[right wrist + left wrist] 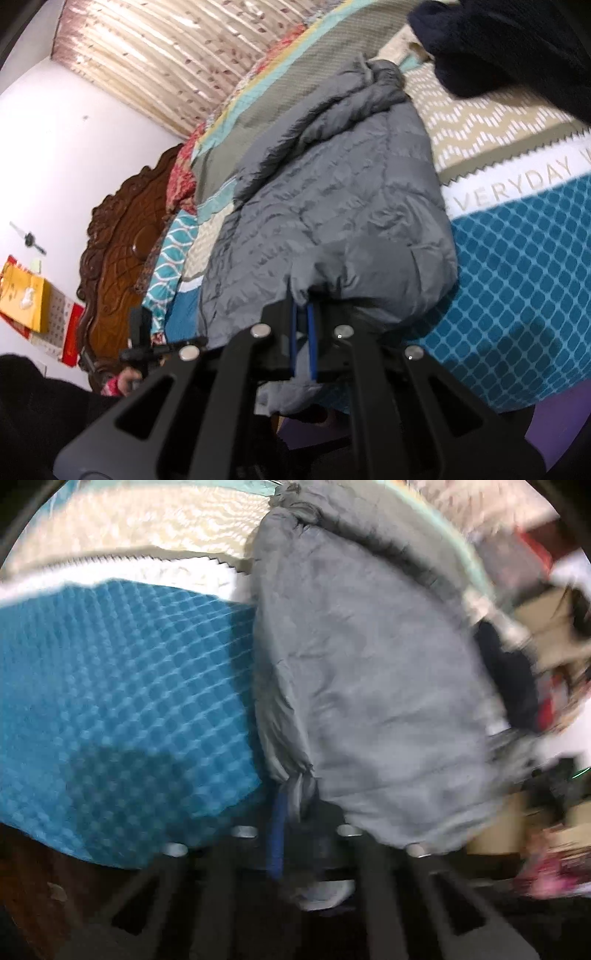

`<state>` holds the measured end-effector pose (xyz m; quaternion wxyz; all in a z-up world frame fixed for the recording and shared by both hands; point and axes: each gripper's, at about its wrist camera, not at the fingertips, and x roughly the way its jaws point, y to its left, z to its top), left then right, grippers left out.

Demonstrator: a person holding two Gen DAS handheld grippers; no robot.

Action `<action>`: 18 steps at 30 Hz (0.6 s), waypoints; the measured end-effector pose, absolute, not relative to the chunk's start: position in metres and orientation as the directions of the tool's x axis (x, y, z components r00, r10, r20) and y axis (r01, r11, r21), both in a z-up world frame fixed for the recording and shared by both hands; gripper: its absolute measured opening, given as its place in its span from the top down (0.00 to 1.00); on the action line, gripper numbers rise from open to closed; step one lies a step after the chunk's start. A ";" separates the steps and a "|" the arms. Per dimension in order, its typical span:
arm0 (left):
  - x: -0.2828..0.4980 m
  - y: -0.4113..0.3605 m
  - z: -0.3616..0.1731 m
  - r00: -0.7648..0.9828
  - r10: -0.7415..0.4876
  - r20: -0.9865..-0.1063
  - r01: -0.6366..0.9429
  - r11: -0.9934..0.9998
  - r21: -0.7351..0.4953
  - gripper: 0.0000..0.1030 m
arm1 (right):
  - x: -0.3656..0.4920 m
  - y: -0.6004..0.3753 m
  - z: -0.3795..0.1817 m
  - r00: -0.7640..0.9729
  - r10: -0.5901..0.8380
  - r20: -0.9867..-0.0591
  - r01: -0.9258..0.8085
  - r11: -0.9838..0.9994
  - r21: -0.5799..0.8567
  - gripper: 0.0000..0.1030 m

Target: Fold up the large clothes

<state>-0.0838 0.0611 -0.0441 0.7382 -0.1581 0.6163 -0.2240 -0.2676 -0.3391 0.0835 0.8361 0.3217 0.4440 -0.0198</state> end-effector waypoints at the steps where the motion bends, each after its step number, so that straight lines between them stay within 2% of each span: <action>1: -0.080 0.064 -0.035 0.145 -0.565 -0.812 0.133 0.825 -0.550 0.71 | -0.266 -0.339 0.088 0.615 0.263 -0.743 0.298 0.794 0.529 0.95; 8: -0.030 0.075 0.022 0.237 -0.705 -0.668 0.134 0.705 -0.696 0.71 | -0.233 -0.347 0.124 0.687 0.290 -0.667 0.204 0.803 0.559 0.95; 14: 0.073 0.055 0.081 0.355 -0.782 -0.512 0.166 0.592 -0.789 0.71 | -0.143 -0.395 0.158 0.748 0.258 -0.612 0.180 0.808 0.561 0.95; 18: 0.160 0.036 0.105 0.421 -0.740 -0.524 0.140 0.624 -0.768 0.71 | -0.046 -0.446 0.177 0.783 0.187 -0.593 0.207 0.821 0.532 0.95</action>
